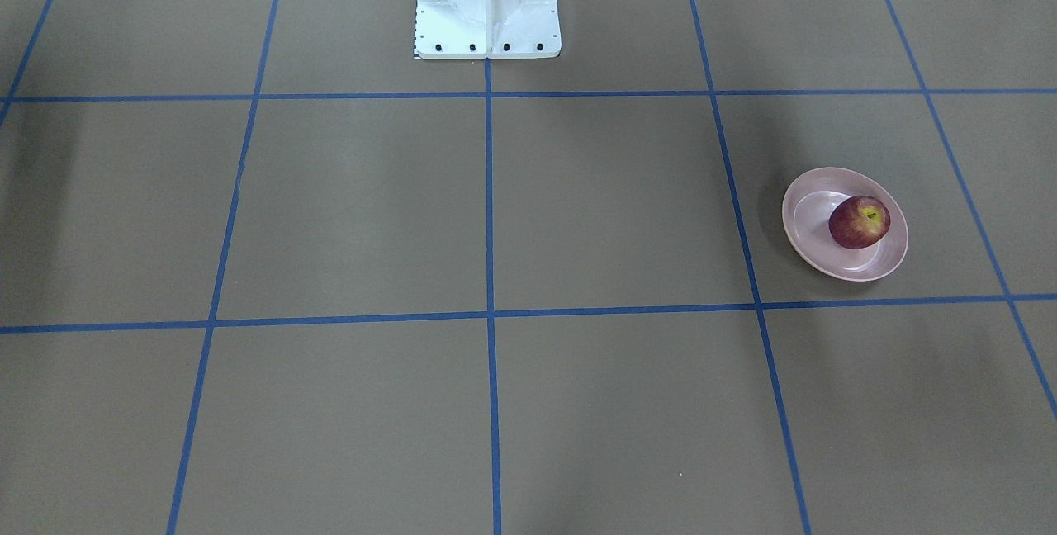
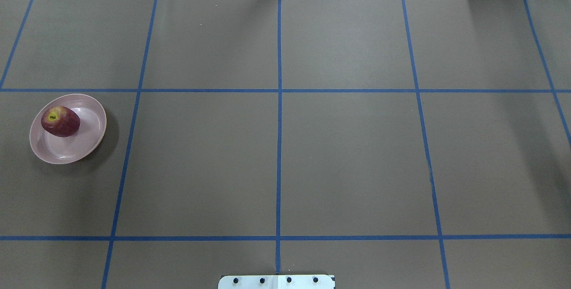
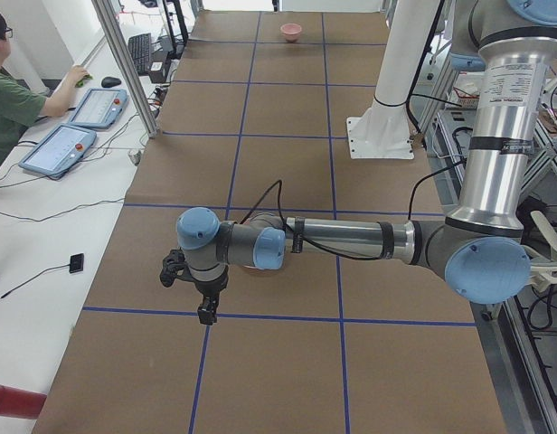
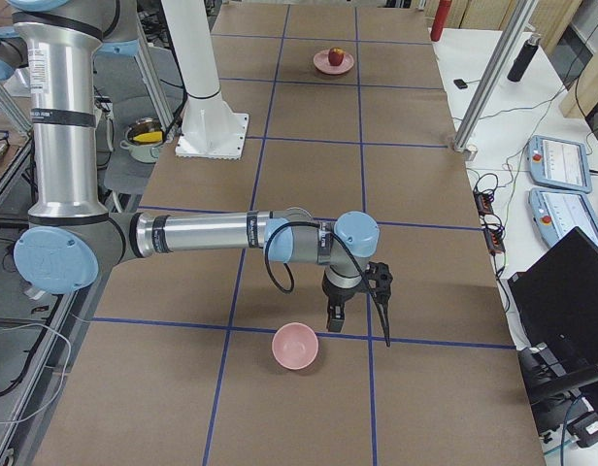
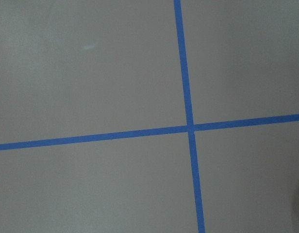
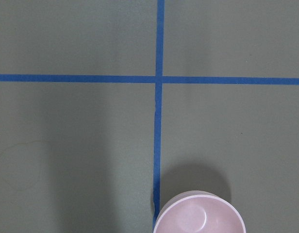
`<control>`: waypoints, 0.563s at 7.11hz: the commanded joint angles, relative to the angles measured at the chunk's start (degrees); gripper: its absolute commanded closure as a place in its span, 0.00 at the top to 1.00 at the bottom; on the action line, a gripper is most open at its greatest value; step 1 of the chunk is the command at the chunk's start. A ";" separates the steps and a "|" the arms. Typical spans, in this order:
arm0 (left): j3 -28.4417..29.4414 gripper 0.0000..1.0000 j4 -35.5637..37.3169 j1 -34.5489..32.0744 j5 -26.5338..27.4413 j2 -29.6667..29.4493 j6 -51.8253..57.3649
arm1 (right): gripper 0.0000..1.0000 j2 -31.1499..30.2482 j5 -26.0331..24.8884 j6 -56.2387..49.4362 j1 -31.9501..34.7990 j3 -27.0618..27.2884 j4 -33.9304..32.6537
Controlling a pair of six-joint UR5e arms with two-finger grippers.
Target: Move apple from plate to bowl
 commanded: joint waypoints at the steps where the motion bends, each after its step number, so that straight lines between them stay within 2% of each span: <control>1: -0.04 0.99 -0.01 0.00 0.00 -0.05 0.04 | 1.00 0.06 -0.06 -0.13 0.87 -0.46 0.08; 4: -0.04 0.99 -0.01 0.00 0.00 -0.06 -0.05 | 1.00 0.06 -0.14 -0.05 0.96 -0.11 0.17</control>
